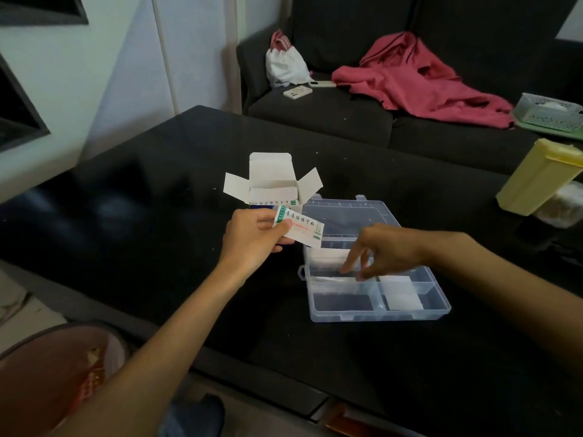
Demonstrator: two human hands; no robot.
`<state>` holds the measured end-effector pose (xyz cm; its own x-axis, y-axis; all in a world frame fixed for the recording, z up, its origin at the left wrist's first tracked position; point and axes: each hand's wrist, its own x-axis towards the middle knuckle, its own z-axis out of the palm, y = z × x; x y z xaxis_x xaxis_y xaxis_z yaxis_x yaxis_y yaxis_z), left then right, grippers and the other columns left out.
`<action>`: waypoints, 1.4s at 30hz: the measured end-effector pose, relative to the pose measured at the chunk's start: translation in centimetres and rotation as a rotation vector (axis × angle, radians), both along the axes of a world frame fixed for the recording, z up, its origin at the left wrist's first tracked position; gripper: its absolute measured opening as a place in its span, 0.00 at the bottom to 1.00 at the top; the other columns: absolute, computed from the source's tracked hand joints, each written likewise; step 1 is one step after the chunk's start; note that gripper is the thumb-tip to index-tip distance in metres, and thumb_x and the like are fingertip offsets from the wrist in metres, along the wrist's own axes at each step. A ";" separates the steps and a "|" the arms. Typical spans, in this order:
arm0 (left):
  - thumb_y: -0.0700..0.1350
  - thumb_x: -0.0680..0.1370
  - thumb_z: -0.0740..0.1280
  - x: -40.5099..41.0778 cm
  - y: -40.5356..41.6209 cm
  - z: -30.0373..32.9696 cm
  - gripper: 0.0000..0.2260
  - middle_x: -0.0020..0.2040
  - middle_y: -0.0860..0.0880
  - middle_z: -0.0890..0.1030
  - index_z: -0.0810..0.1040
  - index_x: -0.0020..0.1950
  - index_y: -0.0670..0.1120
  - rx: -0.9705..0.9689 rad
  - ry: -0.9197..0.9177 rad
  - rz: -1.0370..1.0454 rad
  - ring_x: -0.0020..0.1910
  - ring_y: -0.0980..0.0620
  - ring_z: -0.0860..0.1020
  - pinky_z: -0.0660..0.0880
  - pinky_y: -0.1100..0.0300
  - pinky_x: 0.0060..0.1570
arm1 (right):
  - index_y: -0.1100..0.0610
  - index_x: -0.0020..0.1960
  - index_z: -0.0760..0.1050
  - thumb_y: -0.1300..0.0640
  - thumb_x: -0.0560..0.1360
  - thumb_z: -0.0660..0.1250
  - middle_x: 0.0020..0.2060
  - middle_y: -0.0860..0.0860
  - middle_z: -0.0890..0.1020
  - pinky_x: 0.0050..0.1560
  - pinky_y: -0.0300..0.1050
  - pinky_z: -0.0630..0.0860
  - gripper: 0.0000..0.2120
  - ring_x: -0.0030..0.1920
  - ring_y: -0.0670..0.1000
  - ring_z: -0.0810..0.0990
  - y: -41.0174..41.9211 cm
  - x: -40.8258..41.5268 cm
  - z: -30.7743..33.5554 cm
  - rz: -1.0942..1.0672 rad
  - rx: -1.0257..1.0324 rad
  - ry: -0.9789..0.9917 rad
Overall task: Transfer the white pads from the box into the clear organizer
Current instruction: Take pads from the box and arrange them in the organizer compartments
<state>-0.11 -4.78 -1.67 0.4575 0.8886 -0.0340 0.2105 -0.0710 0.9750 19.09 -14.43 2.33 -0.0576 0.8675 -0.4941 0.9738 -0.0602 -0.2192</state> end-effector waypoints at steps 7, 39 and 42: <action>0.43 0.76 0.69 0.0 -0.1 0.0 0.11 0.51 0.48 0.84 0.80 0.57 0.45 -0.015 0.011 -0.022 0.40 0.56 0.84 0.80 0.62 0.40 | 0.60 0.61 0.76 0.73 0.76 0.55 0.61 0.55 0.77 0.60 0.44 0.73 0.19 0.59 0.50 0.77 -0.2 -1.1 0.0 -0.059 -0.114 0.093; 0.37 0.77 0.66 1.3 -2.2 0.4 0.08 0.45 0.49 0.84 0.80 0.48 0.49 -0.546 -0.215 -0.185 0.45 0.53 0.84 0.81 0.60 0.42 | 0.53 0.51 0.79 0.54 0.74 0.66 0.44 0.49 0.82 0.39 0.36 0.76 0.08 0.42 0.47 0.81 -2.6 -1.1 -2.0 -0.937 0.629 0.836; 0.37 0.78 0.64 1.2 -1.7 0.5 0.10 0.49 0.47 0.83 0.80 0.53 0.49 -0.570 -0.212 -0.185 0.45 0.53 0.84 0.81 0.59 0.41 | 0.53 0.53 0.79 0.55 0.75 0.65 0.42 0.48 0.81 0.34 0.34 0.76 0.09 0.38 0.45 0.80 -3.4 -0.6 -2.0 -0.870 0.739 0.868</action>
